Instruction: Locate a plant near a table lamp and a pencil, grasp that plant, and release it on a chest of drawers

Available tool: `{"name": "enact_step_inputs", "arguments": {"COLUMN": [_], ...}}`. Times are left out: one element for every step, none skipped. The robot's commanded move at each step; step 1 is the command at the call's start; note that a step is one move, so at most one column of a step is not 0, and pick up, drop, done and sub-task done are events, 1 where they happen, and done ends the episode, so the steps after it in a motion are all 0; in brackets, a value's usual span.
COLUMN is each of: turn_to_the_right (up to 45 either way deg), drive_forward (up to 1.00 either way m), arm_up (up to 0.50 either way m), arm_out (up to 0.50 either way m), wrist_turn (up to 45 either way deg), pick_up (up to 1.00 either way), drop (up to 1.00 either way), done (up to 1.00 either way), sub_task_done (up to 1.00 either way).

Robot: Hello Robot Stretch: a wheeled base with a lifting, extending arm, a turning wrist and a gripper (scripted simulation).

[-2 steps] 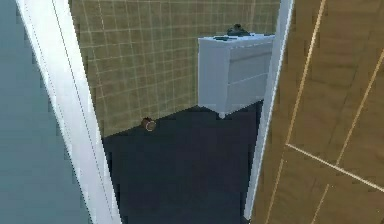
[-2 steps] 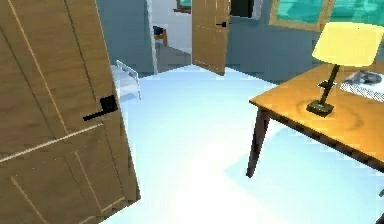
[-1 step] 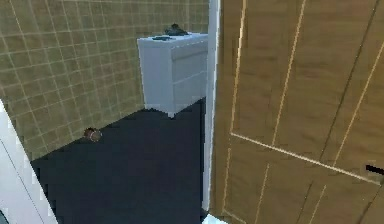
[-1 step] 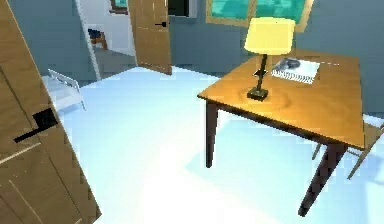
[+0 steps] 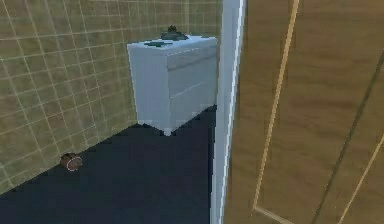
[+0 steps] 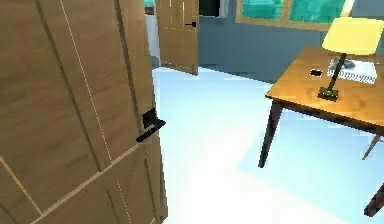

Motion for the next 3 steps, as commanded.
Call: {"name": "enact_step_inputs", "arguments": {"turn_to_the_right": [-45.0, -18.0, 0.0], "drive_forward": [0.00, 0.00, 0.60], "arm_up": [0.00, 0.00, 0.00], "arm_out": [0.00, 0.00, 0.00], "wrist_turn": [0.0, 0.0, 0.0], "pick_up": [0.00, 0.00, 0.00], "drop": [0.00, 0.00, 0.00], "done": [0.00, 0.00, 0.00], "sub_task_done": [0.00, 0.00, 0.00]}}
